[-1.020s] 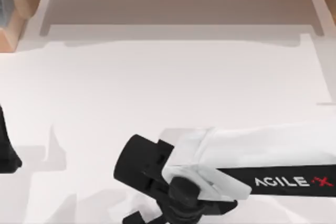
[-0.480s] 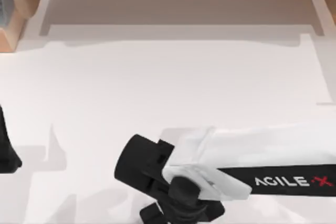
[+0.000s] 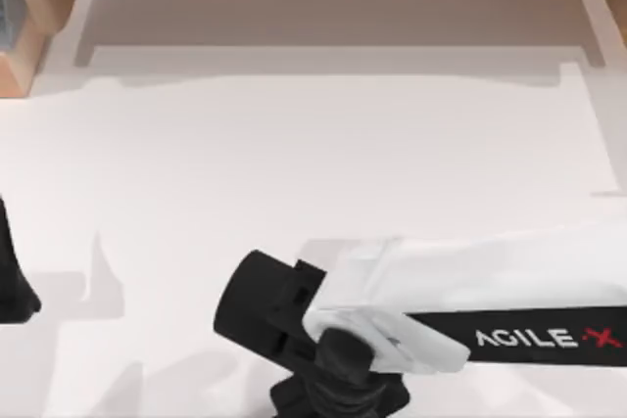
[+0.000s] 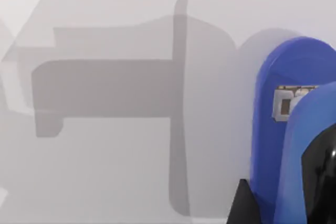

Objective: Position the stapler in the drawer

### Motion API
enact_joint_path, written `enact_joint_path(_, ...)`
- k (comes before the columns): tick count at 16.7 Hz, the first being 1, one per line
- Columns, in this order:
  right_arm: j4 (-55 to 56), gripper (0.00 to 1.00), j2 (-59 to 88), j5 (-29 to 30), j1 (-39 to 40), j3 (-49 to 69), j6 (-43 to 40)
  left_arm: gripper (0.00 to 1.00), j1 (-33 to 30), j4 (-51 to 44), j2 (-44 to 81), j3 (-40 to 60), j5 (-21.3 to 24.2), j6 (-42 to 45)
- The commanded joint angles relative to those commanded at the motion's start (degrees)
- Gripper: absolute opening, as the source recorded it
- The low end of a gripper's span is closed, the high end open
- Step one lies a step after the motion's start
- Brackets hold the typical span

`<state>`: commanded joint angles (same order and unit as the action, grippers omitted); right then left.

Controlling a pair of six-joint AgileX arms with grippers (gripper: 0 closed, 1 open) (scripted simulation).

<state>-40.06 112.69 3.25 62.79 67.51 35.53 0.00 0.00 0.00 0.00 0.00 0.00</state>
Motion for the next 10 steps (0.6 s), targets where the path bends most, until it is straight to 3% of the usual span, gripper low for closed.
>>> enact_joint_path(10, -5.13, 0.0, -2.32, 0.28, 0.03, 2.36, -0.15, 1.0, 0.0, 0.0, 0.0, 0.0, 0.0, 0.0)
